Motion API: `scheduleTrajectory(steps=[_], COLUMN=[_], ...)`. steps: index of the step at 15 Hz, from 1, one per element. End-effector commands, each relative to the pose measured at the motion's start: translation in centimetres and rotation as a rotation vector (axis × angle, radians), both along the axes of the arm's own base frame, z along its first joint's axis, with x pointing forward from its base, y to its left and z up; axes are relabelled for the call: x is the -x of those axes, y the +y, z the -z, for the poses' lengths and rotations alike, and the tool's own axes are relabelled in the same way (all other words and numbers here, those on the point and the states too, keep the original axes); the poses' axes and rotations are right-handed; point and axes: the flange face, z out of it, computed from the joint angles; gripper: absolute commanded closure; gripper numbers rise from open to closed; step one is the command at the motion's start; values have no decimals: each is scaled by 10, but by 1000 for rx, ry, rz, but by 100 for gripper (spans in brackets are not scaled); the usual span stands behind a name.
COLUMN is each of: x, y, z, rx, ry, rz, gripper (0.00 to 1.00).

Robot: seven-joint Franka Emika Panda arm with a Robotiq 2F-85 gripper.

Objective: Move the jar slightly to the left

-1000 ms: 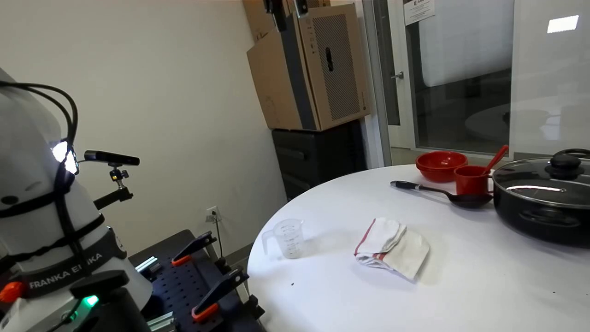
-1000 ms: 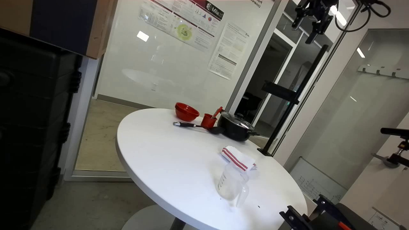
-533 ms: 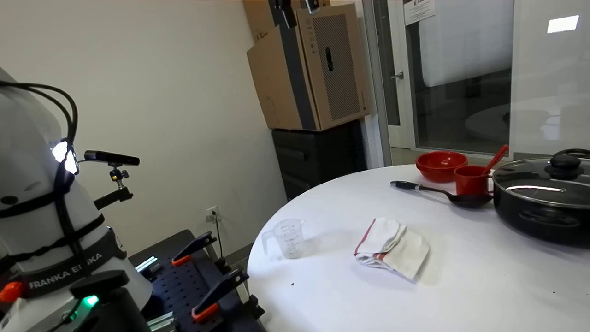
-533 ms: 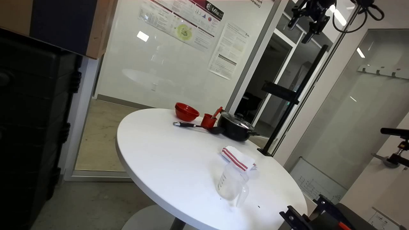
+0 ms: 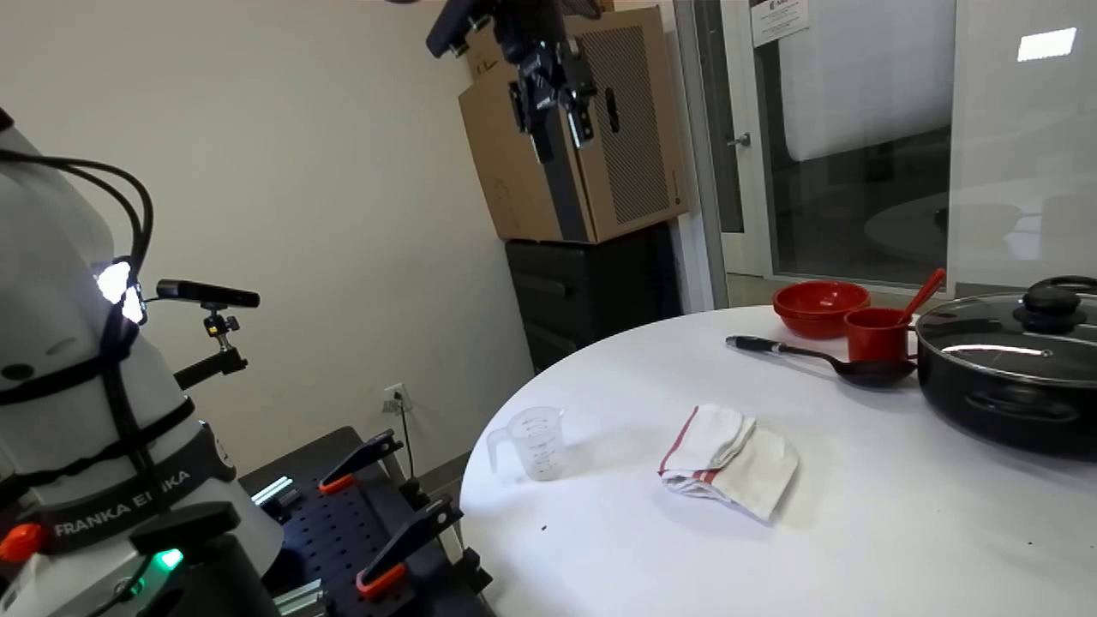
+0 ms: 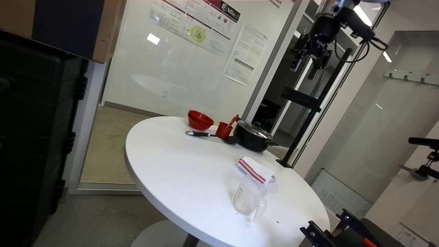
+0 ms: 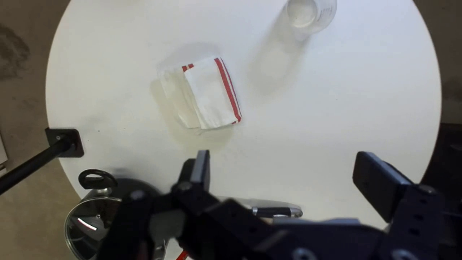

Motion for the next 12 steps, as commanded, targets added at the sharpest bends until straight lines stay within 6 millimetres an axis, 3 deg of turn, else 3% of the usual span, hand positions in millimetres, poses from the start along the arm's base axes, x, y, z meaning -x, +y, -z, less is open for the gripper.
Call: scheduleTrajectory(steps=[1, 4, 6, 8, 10, 11, 12], x=[-5, 9, 21, 35, 43, 33, 35], y=[26, 48, 58, 73, 84, 76, 82], z=[65, 125, 151, 159, 147, 162, 159], rx=[117, 245, 283, 226, 141, 193, 171], ry=[21, 66, 110, 140, 137, 164, 160], rz=[-78, -185, -200, -195, -190, -182, -180], gripper=[0, 0, 0, 0, 0, 0, 0])
